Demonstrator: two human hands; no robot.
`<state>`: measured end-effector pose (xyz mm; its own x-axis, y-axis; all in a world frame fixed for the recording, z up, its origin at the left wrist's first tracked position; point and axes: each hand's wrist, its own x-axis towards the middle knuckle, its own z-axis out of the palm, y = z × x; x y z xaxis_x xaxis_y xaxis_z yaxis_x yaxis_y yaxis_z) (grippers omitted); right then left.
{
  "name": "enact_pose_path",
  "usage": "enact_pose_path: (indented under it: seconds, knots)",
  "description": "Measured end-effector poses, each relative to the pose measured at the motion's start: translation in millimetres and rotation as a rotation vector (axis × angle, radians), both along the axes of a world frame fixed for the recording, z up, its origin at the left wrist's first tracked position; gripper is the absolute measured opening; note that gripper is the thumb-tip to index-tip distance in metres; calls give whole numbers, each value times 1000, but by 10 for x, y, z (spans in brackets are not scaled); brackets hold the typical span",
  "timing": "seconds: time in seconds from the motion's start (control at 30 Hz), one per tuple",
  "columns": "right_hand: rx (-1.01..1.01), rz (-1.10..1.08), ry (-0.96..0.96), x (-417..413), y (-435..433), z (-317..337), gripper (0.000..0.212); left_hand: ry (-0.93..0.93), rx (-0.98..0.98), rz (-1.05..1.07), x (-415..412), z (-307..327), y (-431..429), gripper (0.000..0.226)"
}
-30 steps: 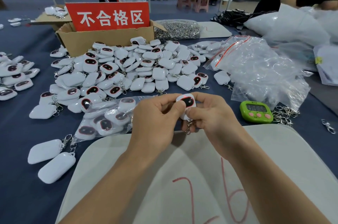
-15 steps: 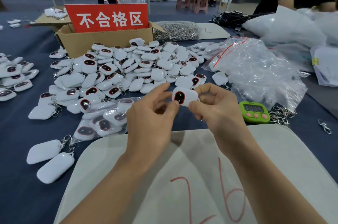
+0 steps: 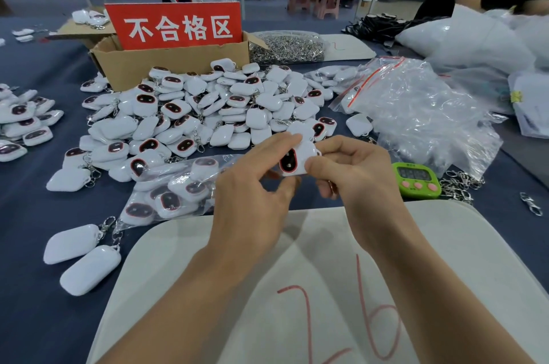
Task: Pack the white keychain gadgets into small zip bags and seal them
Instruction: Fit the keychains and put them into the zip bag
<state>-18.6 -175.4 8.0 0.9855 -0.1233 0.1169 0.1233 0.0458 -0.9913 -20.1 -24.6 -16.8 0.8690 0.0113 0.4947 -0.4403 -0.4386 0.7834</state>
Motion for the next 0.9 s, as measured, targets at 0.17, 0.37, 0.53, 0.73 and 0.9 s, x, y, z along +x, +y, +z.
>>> enact_pose_path:
  seconds: [0.17, 0.37, 0.53, 0.73, 0.9]
  knots:
    - [61, 30, -54, -14, -31, 36, 6, -8, -30, -66, -6, -4, -19, 16]
    - [12, 113, 33, -6, -20, 17, 20, 42, -238, -30, -13, 35, -8, 23]
    - [87, 81, 174, 44, -24, -35, 16, 89, -183, -38, -7, 23, -12, 51]
    - [114, 39, 251, 58, 8, -56, 26, 12, -54, 24, -12, 12, 9, 54]
    - [20, -21, 87, 61, 19, -67, 19, -4, -47, 91, 2, 9, 16, 10]
